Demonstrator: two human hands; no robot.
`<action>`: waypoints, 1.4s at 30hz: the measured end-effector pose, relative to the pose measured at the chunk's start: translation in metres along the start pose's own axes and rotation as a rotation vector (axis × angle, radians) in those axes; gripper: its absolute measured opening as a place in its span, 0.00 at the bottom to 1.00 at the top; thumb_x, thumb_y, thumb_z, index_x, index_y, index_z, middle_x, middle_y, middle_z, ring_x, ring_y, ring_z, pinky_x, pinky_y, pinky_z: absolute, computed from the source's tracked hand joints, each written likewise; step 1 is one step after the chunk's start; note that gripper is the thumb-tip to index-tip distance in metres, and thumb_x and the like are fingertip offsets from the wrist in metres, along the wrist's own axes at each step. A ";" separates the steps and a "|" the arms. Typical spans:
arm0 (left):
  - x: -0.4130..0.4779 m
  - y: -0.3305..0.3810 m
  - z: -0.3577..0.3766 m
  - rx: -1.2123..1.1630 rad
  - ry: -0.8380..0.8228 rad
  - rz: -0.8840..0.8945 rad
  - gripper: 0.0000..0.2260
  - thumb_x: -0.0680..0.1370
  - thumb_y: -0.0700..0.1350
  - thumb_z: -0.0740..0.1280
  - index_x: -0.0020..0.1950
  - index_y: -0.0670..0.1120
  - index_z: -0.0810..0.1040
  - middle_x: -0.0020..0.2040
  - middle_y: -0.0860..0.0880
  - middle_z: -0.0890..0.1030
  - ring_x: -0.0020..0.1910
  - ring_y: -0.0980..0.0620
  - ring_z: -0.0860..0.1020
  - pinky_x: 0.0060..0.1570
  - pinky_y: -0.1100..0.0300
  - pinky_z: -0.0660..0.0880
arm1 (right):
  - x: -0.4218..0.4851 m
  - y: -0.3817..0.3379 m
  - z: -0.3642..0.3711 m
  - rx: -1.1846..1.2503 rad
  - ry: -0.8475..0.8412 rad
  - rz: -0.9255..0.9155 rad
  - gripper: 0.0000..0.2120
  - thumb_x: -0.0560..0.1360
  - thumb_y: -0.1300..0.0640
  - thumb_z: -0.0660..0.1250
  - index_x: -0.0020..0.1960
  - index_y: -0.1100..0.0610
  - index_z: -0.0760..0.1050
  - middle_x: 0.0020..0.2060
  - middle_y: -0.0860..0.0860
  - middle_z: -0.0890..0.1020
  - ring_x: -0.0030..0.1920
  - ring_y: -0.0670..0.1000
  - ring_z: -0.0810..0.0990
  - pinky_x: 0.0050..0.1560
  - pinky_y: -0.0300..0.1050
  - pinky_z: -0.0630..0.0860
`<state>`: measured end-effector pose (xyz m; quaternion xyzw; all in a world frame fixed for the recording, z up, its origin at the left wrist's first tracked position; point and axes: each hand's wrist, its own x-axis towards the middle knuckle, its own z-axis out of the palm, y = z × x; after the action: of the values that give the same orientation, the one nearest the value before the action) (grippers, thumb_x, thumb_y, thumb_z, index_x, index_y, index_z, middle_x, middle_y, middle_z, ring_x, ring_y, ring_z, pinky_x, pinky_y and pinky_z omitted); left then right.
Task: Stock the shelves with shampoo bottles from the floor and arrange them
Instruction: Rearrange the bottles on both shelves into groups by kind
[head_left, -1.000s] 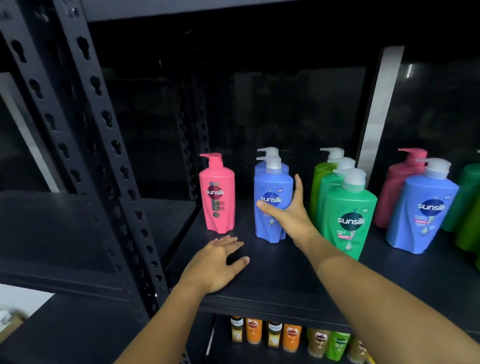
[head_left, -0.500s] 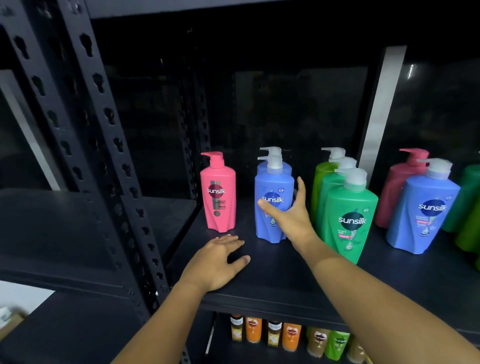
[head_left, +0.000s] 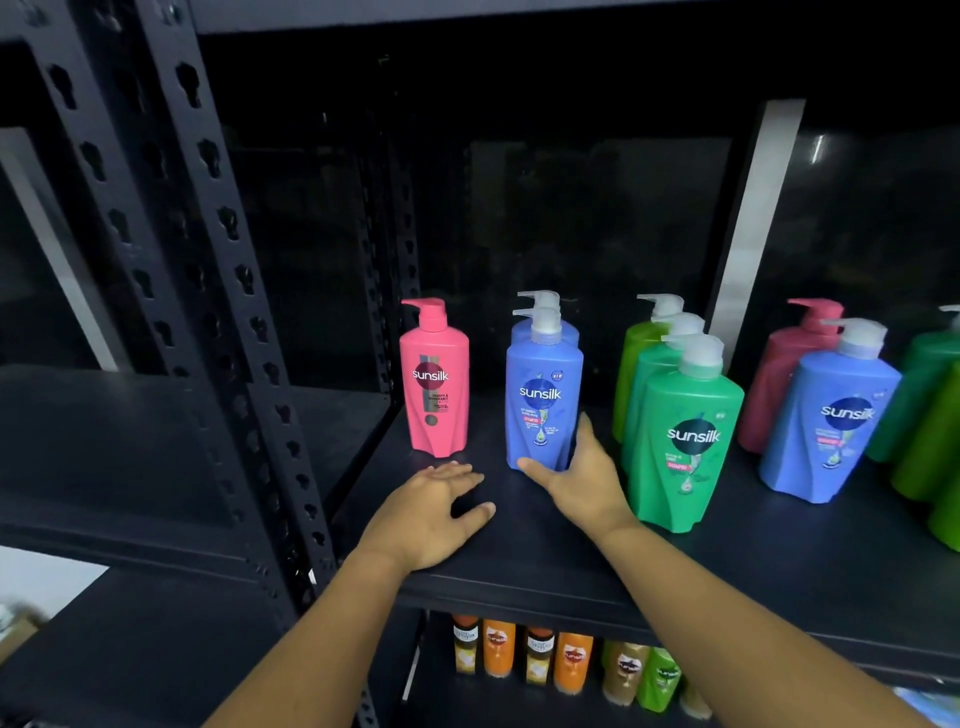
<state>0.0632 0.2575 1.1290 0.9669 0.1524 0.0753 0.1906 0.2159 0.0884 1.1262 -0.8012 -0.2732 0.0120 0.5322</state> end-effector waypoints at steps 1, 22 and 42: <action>-0.001 0.001 -0.001 0.004 0.003 0.004 0.28 0.81 0.65 0.61 0.80 0.58 0.66 0.82 0.59 0.61 0.82 0.57 0.54 0.78 0.59 0.51 | -0.005 -0.001 -0.002 -0.038 -0.012 -0.004 0.38 0.66 0.46 0.80 0.70 0.52 0.66 0.60 0.48 0.80 0.60 0.50 0.79 0.60 0.47 0.77; -0.013 0.099 0.044 0.109 -0.072 0.377 0.23 0.84 0.58 0.61 0.78 0.54 0.71 0.79 0.54 0.68 0.79 0.58 0.62 0.73 0.68 0.53 | -0.149 0.047 -0.178 -0.595 -0.189 0.041 0.30 0.83 0.41 0.56 0.80 0.56 0.62 0.79 0.52 0.64 0.80 0.50 0.56 0.78 0.42 0.49; 0.003 0.130 0.054 -0.004 -0.109 0.171 0.30 0.81 0.66 0.61 0.81 0.58 0.63 0.82 0.61 0.59 0.82 0.58 0.52 0.78 0.59 0.50 | -0.029 0.099 -0.224 0.051 0.417 0.326 0.45 0.68 0.51 0.81 0.77 0.55 0.59 0.64 0.48 0.77 0.61 0.52 0.78 0.65 0.49 0.75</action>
<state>0.1117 0.1251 1.1303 0.9786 0.0584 0.0390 0.1933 0.3029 -0.1424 1.1307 -0.8062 -0.0245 -0.0612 0.5879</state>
